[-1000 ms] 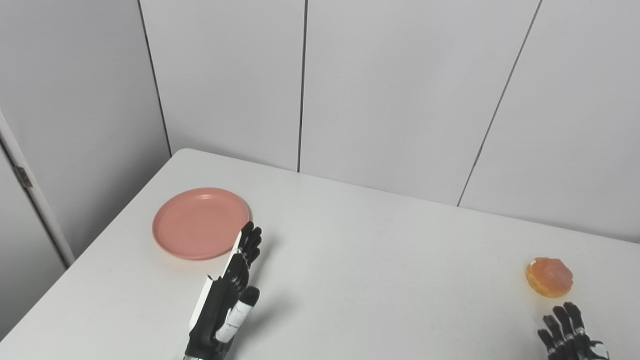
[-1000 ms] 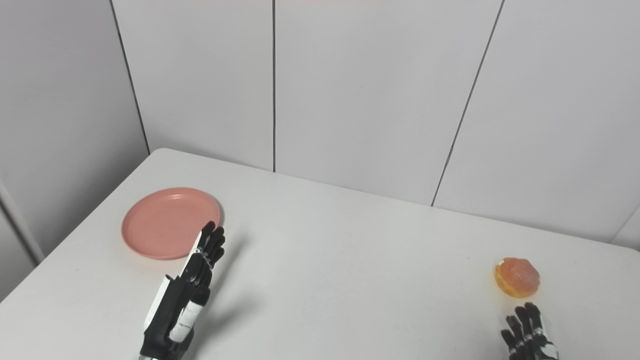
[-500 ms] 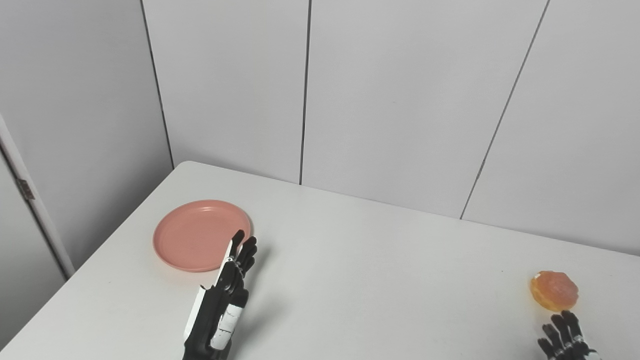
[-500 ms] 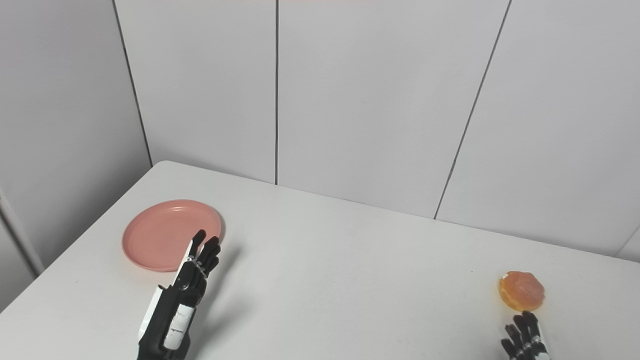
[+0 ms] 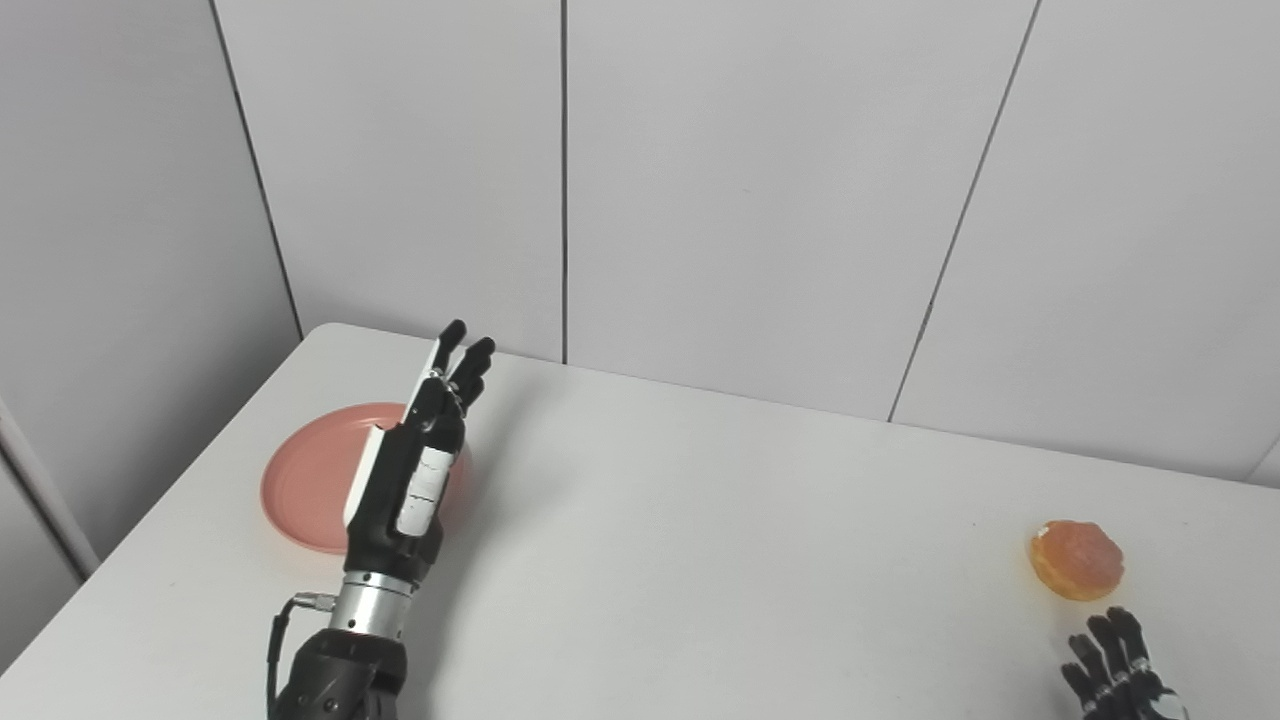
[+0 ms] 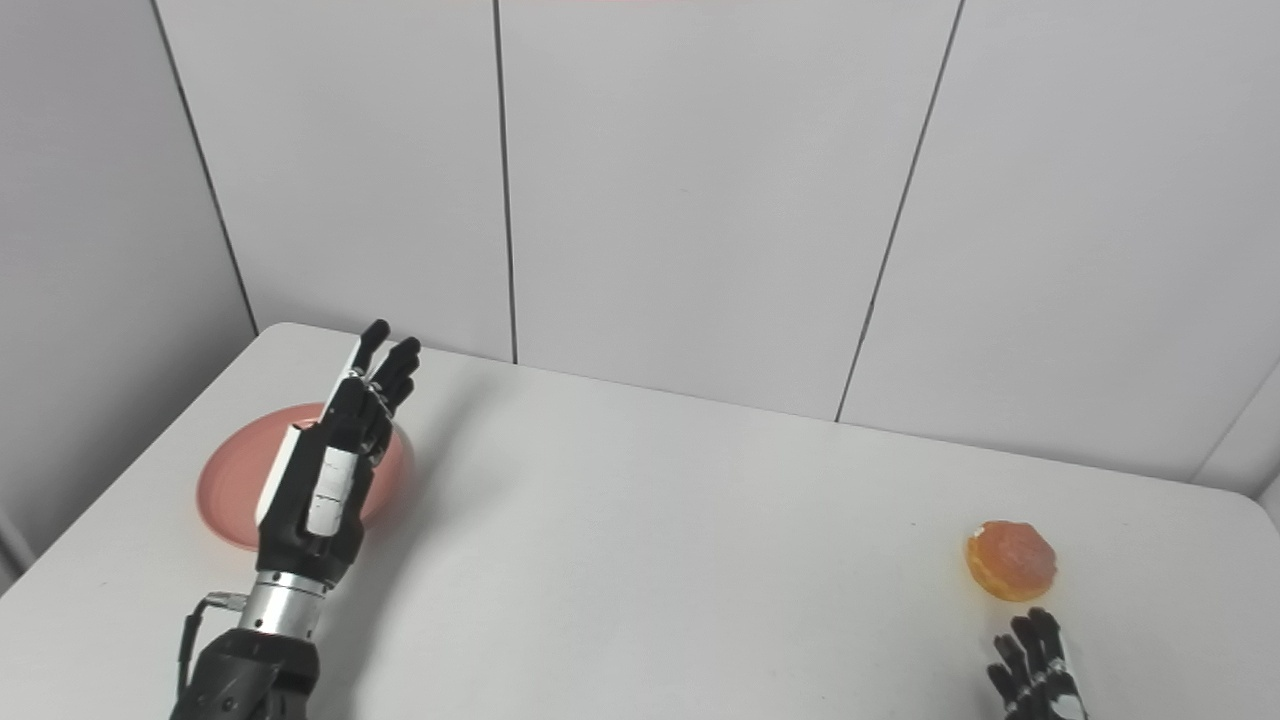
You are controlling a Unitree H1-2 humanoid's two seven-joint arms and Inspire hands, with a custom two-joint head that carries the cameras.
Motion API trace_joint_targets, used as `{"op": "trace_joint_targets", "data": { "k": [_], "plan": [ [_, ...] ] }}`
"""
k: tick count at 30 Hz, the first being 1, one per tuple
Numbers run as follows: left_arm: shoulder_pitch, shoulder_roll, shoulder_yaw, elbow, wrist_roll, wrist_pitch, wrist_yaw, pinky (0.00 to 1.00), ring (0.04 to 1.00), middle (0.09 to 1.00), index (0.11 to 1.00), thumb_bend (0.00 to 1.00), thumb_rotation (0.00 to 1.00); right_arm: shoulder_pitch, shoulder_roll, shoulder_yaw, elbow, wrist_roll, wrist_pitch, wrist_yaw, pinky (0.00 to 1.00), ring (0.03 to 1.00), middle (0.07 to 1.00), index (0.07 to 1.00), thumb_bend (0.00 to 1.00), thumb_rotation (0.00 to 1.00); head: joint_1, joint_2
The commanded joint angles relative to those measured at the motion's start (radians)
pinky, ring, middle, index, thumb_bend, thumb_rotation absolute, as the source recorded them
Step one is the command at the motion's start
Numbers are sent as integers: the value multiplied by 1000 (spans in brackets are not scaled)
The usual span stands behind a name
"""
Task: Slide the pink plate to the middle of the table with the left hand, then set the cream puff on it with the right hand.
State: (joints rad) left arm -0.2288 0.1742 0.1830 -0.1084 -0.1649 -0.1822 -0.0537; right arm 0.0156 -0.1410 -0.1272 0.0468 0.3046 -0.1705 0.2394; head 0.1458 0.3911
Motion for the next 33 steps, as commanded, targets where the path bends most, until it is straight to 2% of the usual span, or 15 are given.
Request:
{"op": "trace_joint_targets", "data": {
  "k": [1, 3, 7, 10, 15, 19, 27, 33],
  "plan": [
    [-77, 34, 9, -24, -24, -5, -6, 1000, 976, 946, 992, 985, 890, 48, 23, 13, 36, 10, -3, 6, 1000, 983, 1000, 1000, 848, 947, -1, 1],
    [-109, 65, 33, 9, -52, -7, -13, 1000, 982, 958, 992, 995, 861, 49, 22, 14, 33, 8, -5, 6, 1000, 981, 1000, 1000, 844, 944, -3, 5],
    [-164, 124, 66, 117, -85, -63, -34, 1000, 982, 963, 969, 1000, 826, 54, 24, 14, 21, 8, 5, -1, 987, 966, 988, 1000, 851, 926, 0, 12],
    [-189, 153, 82, 168, -99, -86, -48, 981, 979, 956, 947, 1000, 822, 57, 23, 15, 12, 6, 11, -5, 990, 970, 991, 1000, 843, 923, 1, 16],
    [-230, 211, 101, 271, -116, -129, -85, 964, 967, 955, 965, 1000, 804, 60, 21, 18, 12, 6, 9, -5, 982, 967, 989, 1000, 832, 919, -4, 22],
    [-264, 264, 107, 352, -121, -158, -120, 959, 996, 977, 977, 1000, 841, 59, 20, 19, 12, -5, 6, -8, 959, 955, 984, 1000, 829, 916, -8, 26],
    [-317, 341, 134, 477, -125, -138, -135, 984, 999, 999, 971, 1000, 852, 63, 20, 15, 3, 4, 16, -10, 936, 928, 963, 983, 837, 876, -8, 38],
    [-327, 375, 141, 525, -132, -124, -136, 996, 1000, 992, 971, 997, 840, 66, 12, 14, -7, 2, 23, -10, 929, 921, 960, 985, 831, 860, -5, 46]
  ]
}}
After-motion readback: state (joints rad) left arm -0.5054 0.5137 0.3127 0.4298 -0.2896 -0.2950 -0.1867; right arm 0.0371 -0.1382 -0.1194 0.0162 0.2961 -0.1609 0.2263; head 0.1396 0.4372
